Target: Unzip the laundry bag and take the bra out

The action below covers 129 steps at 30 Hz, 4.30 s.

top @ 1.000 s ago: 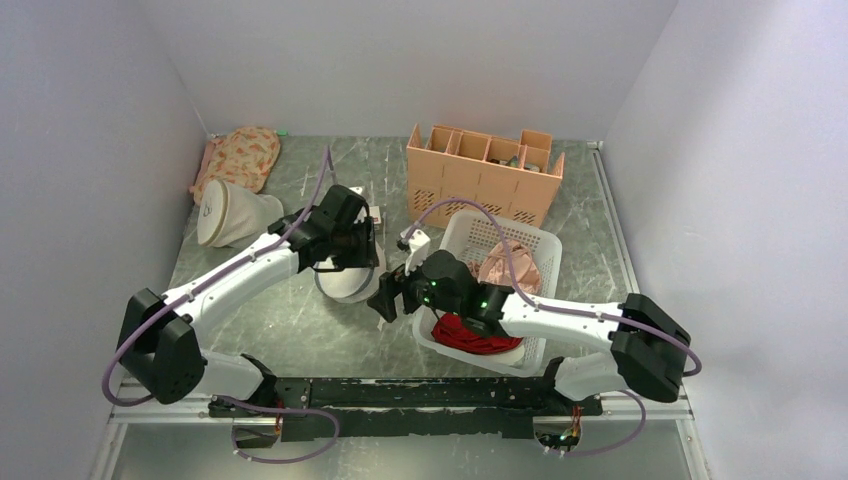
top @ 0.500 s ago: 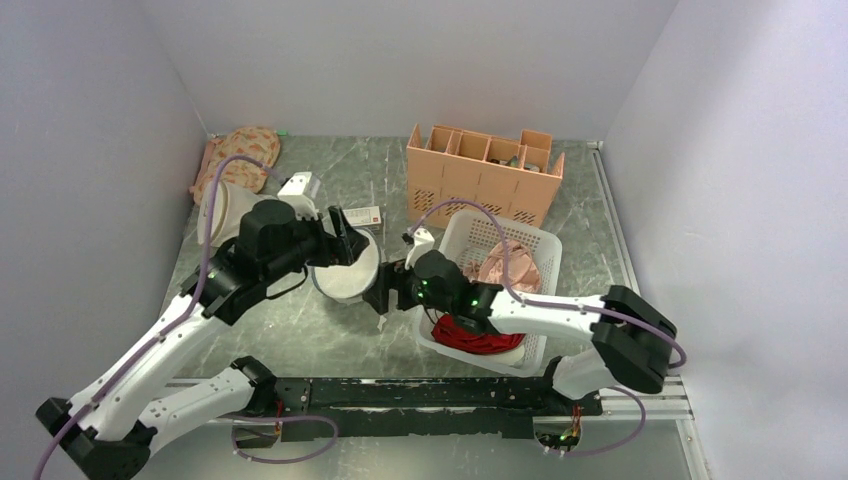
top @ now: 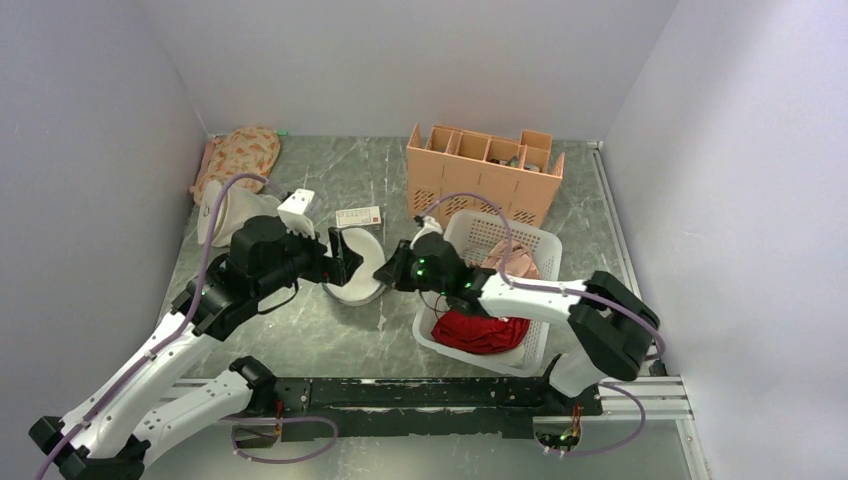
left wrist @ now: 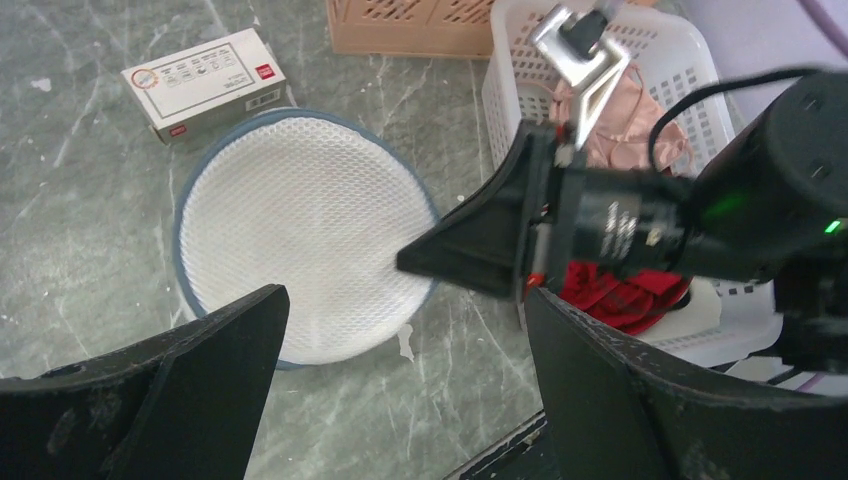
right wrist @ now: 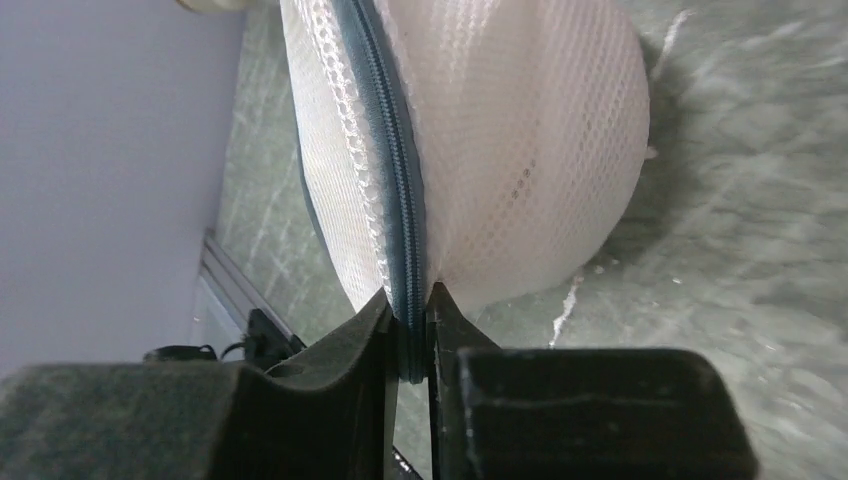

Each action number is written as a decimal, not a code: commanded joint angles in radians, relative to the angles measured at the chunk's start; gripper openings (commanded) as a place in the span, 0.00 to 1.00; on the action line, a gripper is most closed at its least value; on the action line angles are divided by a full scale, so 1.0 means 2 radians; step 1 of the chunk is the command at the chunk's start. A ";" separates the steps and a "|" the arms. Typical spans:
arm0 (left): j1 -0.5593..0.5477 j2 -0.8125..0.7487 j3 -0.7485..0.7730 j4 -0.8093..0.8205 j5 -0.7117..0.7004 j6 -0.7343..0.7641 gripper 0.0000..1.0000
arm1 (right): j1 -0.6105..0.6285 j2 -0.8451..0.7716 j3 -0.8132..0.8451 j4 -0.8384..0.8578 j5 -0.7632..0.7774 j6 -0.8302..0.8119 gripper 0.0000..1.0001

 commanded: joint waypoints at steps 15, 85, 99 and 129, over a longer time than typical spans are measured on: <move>-0.149 0.082 -0.048 0.079 -0.014 0.237 0.75 | -0.152 -0.146 -0.088 0.039 -0.210 0.057 0.00; -0.035 0.098 -0.026 0.060 0.031 0.193 0.07 | 0.038 -0.187 -0.155 0.262 -0.040 -0.588 0.46; -0.024 0.091 -0.028 0.063 0.041 0.195 0.07 | 0.092 -0.052 -0.175 0.473 -0.010 -0.731 0.36; -0.022 0.098 -0.026 0.062 0.061 0.199 0.07 | 0.116 0.048 -0.145 0.584 0.114 -0.774 0.26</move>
